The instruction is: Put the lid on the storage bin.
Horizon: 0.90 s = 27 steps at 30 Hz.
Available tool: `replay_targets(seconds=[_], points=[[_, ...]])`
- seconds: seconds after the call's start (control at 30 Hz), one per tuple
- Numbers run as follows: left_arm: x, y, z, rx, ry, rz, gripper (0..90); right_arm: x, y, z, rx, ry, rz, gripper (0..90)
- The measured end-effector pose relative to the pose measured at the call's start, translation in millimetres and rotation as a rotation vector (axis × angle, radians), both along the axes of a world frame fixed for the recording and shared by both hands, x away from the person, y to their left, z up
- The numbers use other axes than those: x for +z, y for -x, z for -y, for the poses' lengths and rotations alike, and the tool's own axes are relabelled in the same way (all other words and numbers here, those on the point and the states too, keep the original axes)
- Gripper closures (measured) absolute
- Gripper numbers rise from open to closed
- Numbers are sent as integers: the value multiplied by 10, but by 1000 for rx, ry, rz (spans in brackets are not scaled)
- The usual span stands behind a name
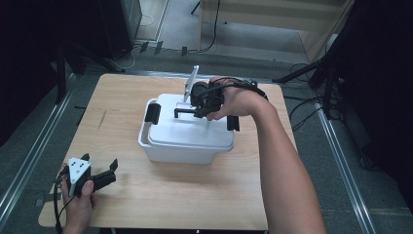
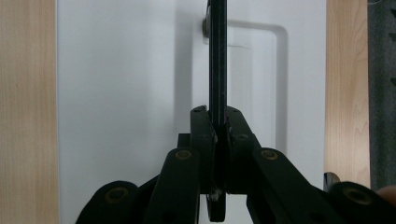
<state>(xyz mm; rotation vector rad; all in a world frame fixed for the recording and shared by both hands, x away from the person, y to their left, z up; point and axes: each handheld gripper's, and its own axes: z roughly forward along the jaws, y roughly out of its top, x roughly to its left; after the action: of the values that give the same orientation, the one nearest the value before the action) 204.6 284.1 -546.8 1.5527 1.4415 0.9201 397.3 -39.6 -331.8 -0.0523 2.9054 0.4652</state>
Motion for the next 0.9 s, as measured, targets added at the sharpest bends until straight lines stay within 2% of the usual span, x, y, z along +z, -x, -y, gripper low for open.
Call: replay_targets(seconds=[0.2, 0.3, 0.37, 0.4, 0.47, 0.9], points=[[-1, -2, 0, -2, 3, 2, 58, -7, -10, -131, 20, 8, 9, 854], [-1, -2, 4, -5, 2, 2, 58, -9, -15, -190, 24, 2, 5, 854], [-1, -2, 4, -7, 1, 1, 58, -20, -5, -227, 6, 6, -2, 854], [-1, -1, 3, -7, 1, 1, 58, -32, -19, -249, 24, 4, 5, 854], [-1, 0, 1, -8, 1, 1, 58, -53, -21, -280, 22, 3, -1, 854], [-1, 1, 6, -13, 6, 2, 58, -137, -51, -343, -5, 22, -12, 853]])
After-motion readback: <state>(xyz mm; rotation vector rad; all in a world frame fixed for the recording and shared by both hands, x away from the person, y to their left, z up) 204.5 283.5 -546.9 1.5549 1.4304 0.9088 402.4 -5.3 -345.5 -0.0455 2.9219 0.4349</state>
